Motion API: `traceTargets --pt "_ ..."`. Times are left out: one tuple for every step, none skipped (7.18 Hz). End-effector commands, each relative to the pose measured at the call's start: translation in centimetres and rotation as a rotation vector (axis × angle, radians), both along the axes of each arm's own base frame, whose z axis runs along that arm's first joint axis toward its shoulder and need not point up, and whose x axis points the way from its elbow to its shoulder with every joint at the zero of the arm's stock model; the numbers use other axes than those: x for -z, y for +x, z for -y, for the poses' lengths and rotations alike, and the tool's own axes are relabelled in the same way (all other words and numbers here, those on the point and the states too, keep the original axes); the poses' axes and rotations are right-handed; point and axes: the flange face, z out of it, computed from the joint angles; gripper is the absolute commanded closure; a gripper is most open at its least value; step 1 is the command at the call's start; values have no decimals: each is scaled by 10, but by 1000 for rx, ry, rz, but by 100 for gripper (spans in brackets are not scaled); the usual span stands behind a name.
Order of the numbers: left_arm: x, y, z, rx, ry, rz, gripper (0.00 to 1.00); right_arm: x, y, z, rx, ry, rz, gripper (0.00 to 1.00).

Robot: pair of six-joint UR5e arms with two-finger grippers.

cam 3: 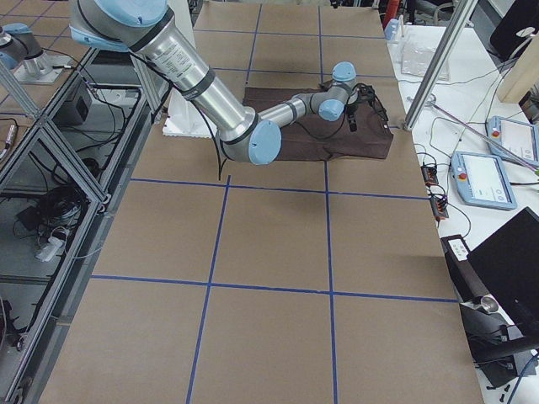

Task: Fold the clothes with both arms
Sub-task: 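Release the sleeve and raise the right gripper while the left arm approaches the other sleeve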

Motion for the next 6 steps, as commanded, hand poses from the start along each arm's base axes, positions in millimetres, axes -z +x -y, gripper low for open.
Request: traceTargets --pt "46 89 19 104 -90 -87 0 18 77 -12 34 -254 -89 0" --pt "73 144 18 124 -150 -154 0 18 121 -31 34 -282 -137 0" --pt "93 191 13 170 -163 -185 0 -6 142 -45 79 -266 -193 0" --pt "96 239 -1 226 -183 -190 0 -37 166 -49 126 -222 -232 0" --pt "96 278 -9 291 -164 -164 0 -58 188 -52 164 -183 -241 0" --pt "92 312 -2 320 -170 -141 0 -74 198 -66 179 -167 -241 0"
